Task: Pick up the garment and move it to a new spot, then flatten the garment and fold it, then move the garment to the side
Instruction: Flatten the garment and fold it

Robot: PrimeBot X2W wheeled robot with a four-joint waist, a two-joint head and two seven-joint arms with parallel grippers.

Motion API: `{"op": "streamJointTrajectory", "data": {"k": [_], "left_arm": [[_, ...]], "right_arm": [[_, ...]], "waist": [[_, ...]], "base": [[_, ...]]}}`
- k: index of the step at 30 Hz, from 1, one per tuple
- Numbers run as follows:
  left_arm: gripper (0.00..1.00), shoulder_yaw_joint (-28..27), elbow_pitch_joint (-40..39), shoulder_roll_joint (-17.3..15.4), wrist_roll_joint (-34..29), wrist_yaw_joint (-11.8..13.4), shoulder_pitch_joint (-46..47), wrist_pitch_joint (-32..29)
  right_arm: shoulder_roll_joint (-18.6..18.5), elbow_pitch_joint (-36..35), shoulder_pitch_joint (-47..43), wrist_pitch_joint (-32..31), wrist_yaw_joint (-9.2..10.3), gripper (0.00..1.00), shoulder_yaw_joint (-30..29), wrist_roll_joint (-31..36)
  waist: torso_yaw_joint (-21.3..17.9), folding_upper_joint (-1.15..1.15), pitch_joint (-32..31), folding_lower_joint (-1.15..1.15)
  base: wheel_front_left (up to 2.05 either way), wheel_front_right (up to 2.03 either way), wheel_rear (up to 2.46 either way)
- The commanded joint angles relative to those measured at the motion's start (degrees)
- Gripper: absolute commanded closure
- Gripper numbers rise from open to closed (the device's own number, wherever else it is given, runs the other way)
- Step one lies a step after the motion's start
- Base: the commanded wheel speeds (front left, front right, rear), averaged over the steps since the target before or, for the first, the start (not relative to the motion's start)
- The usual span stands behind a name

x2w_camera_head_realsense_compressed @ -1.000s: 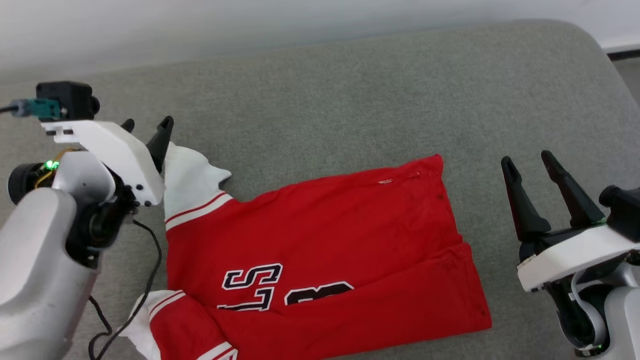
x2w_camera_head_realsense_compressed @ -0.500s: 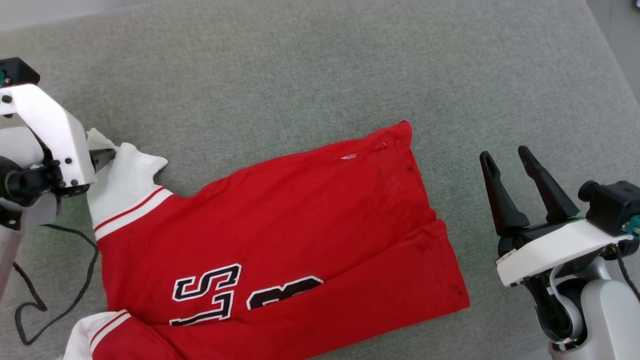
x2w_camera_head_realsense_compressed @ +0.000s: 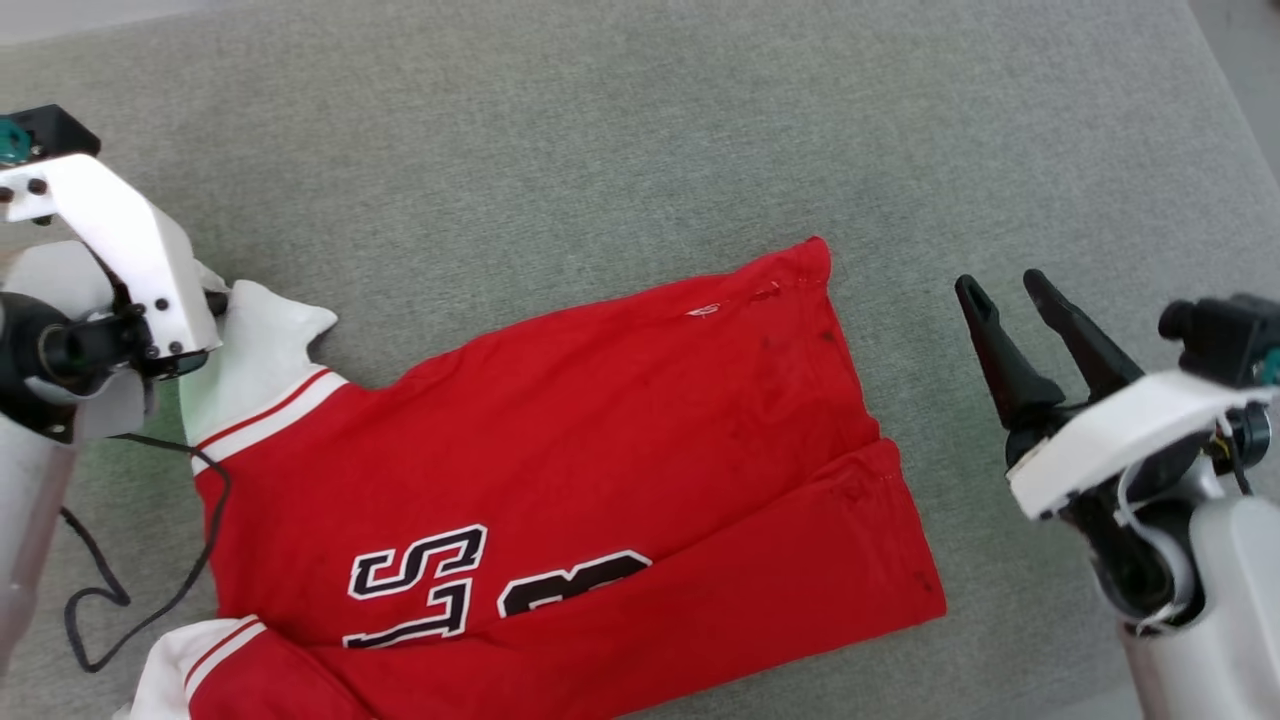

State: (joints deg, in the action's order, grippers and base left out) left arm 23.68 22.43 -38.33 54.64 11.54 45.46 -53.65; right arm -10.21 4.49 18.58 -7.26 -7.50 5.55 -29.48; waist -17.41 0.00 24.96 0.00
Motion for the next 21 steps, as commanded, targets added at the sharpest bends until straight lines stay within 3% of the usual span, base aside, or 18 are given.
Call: {"op": "streamJointTrajectory", "data": {"k": [1,12,21], "left_arm": [[1.0,1.73,1.28,1.92,-0.24,-0.5,-1.5,-0.2],[1.0,3.83,-1.44,6.05,-3.53,-4.36,6.93,4.88],[1.0,4.82,-2.84,7.52,-4.83,-5.9,9.84,7.24]], "right_arm": [[-0.65,1.28,1.69,-1.79,0.02,0.0,-0.16,-1.36],[-7.11,13.42,14.93,-23.67,0.02,0.0,4.22,-9.18],[-8.39,21.56,21.54,-33.86,0.03,0.0,8.72,-10.47]], "waist": [[0.8,0.0,-0.62,0.0],[8.86,0.0,-0.5,0.0],[12.46,0.0,1.69,0.0]], "base": [[0.0,0.0,0.0],[0.0,0.0,0.0],[0.0,0.0,0.0]]}}
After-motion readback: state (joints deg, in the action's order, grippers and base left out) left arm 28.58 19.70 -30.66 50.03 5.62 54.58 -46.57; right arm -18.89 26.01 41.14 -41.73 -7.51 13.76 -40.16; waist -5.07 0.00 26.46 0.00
